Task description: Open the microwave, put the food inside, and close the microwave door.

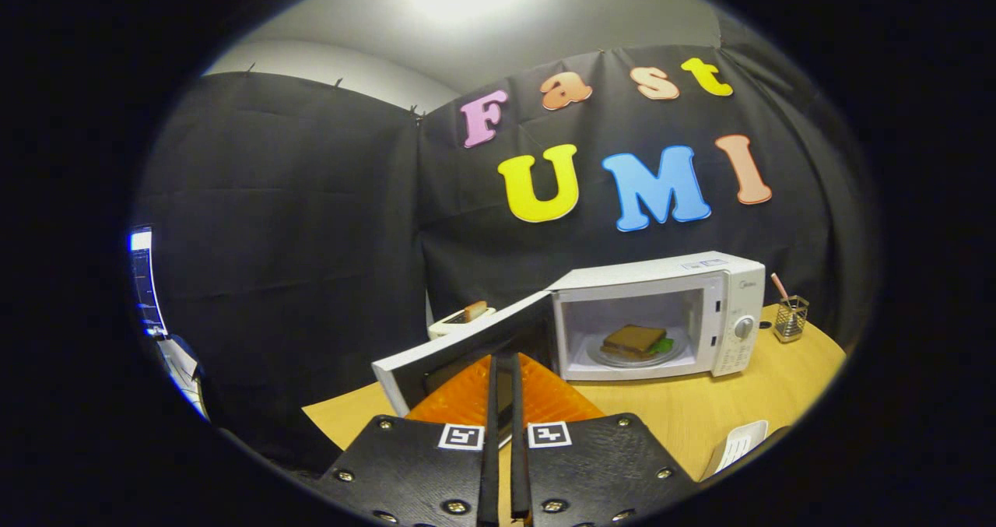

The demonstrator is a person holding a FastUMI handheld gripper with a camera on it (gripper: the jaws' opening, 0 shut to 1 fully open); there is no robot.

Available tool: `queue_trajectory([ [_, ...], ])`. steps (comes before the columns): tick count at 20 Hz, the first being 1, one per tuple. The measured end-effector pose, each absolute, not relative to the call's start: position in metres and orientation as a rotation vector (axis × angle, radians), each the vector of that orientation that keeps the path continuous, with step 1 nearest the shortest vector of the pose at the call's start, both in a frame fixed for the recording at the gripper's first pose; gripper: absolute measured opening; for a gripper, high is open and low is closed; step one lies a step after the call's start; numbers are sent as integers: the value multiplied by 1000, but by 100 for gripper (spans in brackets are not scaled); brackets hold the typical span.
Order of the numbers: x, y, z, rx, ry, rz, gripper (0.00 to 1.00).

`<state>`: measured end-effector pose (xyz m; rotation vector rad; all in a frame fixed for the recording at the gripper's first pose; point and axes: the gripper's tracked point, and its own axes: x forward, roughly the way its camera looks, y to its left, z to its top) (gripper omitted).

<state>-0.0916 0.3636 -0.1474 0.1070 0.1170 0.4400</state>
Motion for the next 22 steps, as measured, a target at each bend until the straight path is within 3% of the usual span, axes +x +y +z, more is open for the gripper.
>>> queue_trajectory([
  [6, -113, 451, -137, 106, 127, 601, 6],
  [11, -101, 500, -169, 94, 196, 640, 7],
  [17, -81, 512, -192, 77, 228, 594, 6],
  [18, -82, 512, -194, 84, 237, 594, 1],
  [22, -87, 495, -190, 74, 205, 558, 1],
])
